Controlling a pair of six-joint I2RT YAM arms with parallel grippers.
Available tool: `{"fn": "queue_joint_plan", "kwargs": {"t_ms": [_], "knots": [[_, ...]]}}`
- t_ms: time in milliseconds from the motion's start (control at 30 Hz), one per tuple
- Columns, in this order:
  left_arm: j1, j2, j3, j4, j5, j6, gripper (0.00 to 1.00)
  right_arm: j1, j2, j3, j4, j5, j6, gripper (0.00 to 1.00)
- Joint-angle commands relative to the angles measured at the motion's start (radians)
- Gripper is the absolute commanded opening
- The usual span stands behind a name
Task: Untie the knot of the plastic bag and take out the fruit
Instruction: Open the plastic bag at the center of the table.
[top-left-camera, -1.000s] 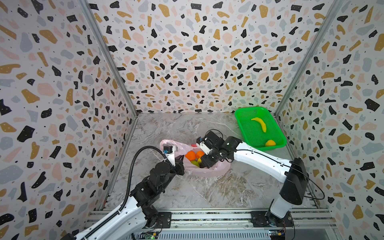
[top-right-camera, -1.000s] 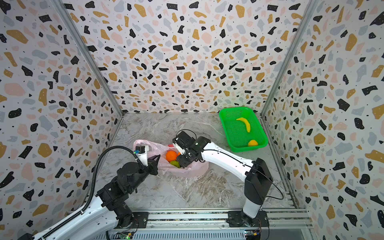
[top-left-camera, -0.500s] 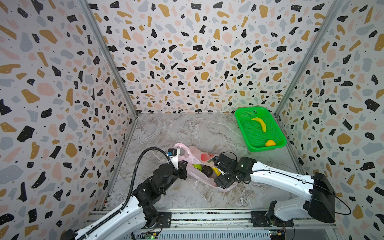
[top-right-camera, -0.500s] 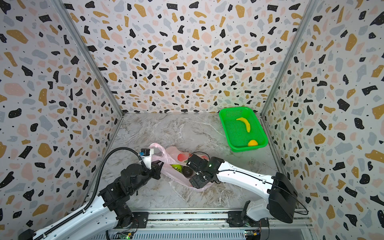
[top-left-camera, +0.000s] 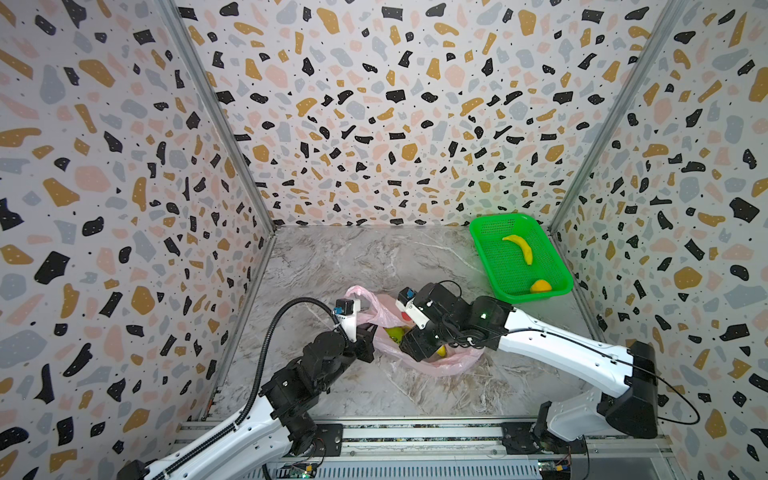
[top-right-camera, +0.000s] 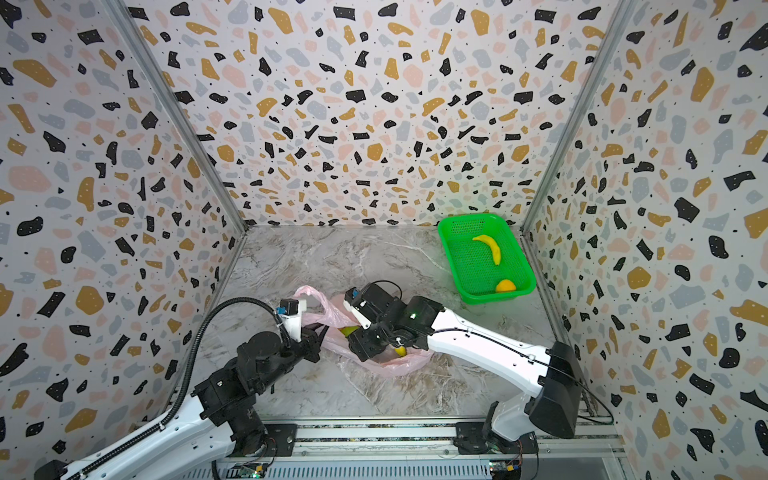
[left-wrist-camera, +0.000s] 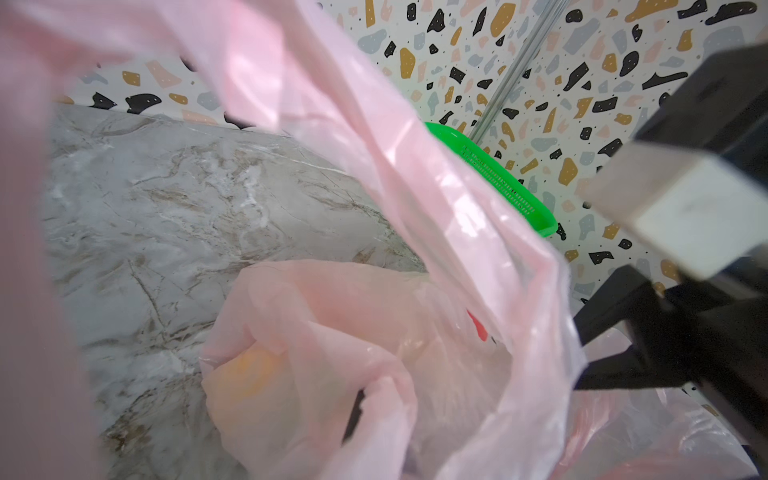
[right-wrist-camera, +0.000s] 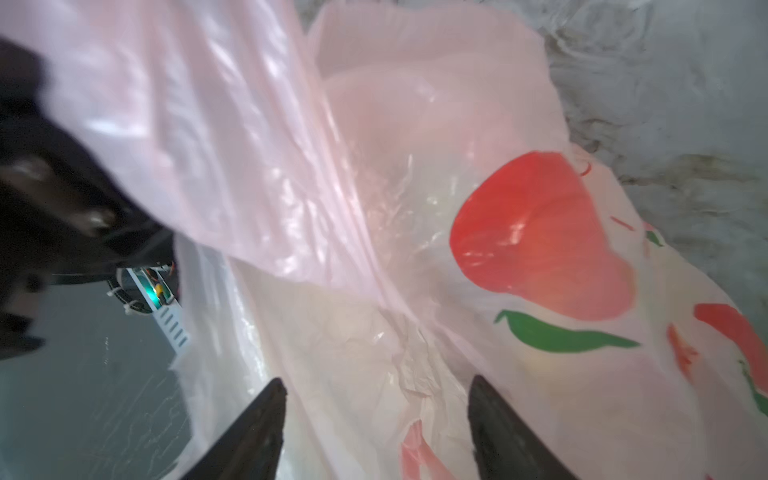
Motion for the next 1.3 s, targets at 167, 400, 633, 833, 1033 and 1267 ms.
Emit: {"fn": "queue_joint_plan", "kwargs": {"t_ms": [167,400,633,833,1033,1267], "knots": [[-0.009,0.011,0.009,0.005,-0.004,-0.005,0.0,-0.005,-0.012,-0.051,0.076,-0.057,0.062,0.62],[-0.02,0.0,-0.005,-0.007,0.007,-0.009,0.0,-0.136,-0.048,-0.26,0.407,-0.031,0.132,0.65],[-0.027,0.031,-0.004,0.007,0.017,-0.006,0.0,-0.19,0.053,-0.228,0.505,0.199,0.077,0.98],[-0.044,0.09,0.007,0.052,0.009,-0.006,0.0,-0.249,0.124,-0.192,0.594,0.333,-0.02,1.0],[-0.058,0.133,0.027,0.107,-0.012,-0.014,0.0,-0.279,0.125,-0.165,0.618,0.354,-0.121,1.0],[-0.077,0.133,0.035,0.075,0.008,-0.045,0.0,-0.241,0.036,-0.137,0.355,0.102,-0.126,1.0]]}}
